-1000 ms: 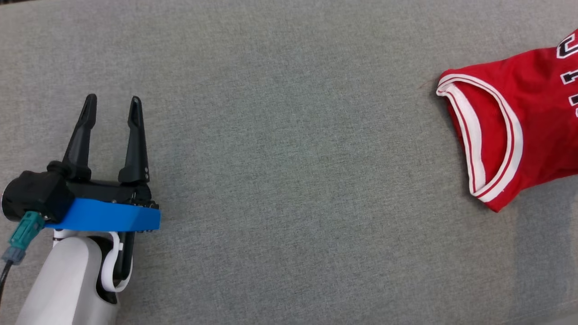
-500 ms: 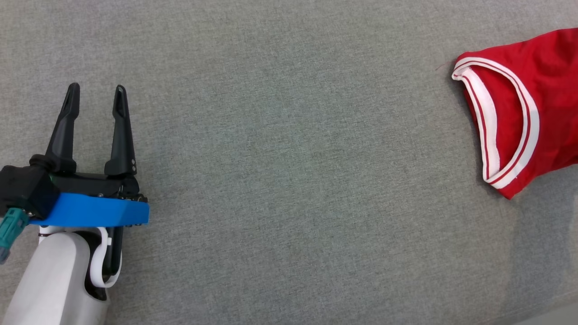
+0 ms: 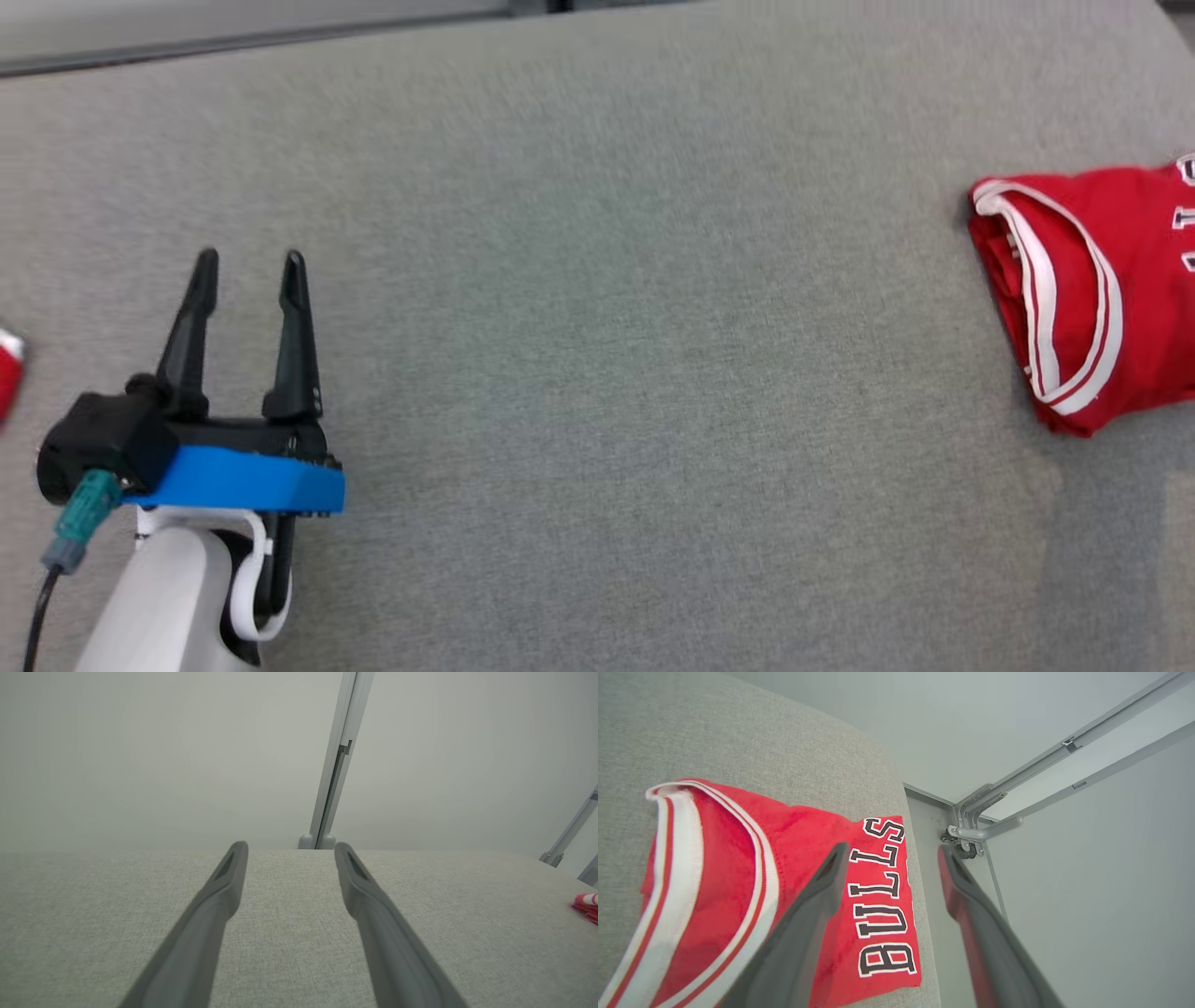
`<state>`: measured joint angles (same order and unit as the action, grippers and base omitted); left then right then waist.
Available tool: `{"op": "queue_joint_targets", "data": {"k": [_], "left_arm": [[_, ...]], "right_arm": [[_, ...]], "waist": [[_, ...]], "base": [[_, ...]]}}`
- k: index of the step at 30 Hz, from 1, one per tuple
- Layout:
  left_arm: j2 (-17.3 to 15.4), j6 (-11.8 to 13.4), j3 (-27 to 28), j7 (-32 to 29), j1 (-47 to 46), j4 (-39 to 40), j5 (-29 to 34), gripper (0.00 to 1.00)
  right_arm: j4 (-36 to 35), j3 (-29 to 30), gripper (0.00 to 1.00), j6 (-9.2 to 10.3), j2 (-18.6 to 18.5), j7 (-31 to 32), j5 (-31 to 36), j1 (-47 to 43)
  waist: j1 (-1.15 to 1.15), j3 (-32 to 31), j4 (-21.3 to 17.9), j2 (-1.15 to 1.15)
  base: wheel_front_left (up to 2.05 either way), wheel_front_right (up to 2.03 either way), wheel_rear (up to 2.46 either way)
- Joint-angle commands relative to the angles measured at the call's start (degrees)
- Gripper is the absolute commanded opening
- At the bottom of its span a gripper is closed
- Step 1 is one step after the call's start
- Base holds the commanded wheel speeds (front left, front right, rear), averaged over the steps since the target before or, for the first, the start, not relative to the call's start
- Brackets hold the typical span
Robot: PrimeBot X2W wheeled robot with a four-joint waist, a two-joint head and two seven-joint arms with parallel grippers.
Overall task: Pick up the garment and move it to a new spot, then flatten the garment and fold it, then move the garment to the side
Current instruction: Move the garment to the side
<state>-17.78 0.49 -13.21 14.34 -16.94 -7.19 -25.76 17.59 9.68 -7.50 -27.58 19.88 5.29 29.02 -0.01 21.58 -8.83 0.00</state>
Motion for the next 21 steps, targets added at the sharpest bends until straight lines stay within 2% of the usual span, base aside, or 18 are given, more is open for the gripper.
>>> {"op": "queue_joint_targets", "data": {"k": [1, 8, 14, 18, 21], "left_arm": [[0.1, -0.2, 0.3, 0.4, 0.9, -0.4, -0.3, 1.00], [1.4, -0.2, 0.8, 0.8, 6.2, -5.0, -0.8, 1.00], [2.5, -0.1, 1.8, 0.8, 10.4, -8.0, -1.7, 1.00], [3.0, -0.2, 2.5, 0.9, 12.9, -9.1, -1.6, 1.00], [3.4, -0.5, 2.8, 0.9, 14.9, -9.6, -0.9, 1.00]], "right_arm": [[-0.3, 0.1, 1.00, 0.01, 0.6, -0.8, -0.3, -1.3], [-4.8, -0.2, 1.00, 0.00, 9.7, -7.1, -6.8, -6.7], [-11.6, -1.0, 1.00, 0.00, 17.6, -13.0, -12.7, -15.8], [-13.6, -3.6, 1.00, 0.00, 20.6, -16.8, -14.4, -21.2], [-13.6, -6.4, 1.00, 0.00, 20.9, -19.7, -15.0, -24.0]], "waist": [[0.01, -1.4, -0.2, 0.00], [0.01, -10.4, 1.5, 0.00], [0.01, -15.7, 3.1, 0.00], [0.01, -17.7, 3.7, 0.00], [0.01, -18.8, 4.2, 0.00]], "base": [[0.00, 0.00, 0.00], [0.00, 0.00, 0.00], [0.00, 0.00, 0.00], [0.00, 0.00, 0.00], [0.00, 0.00, 0.00]]}}
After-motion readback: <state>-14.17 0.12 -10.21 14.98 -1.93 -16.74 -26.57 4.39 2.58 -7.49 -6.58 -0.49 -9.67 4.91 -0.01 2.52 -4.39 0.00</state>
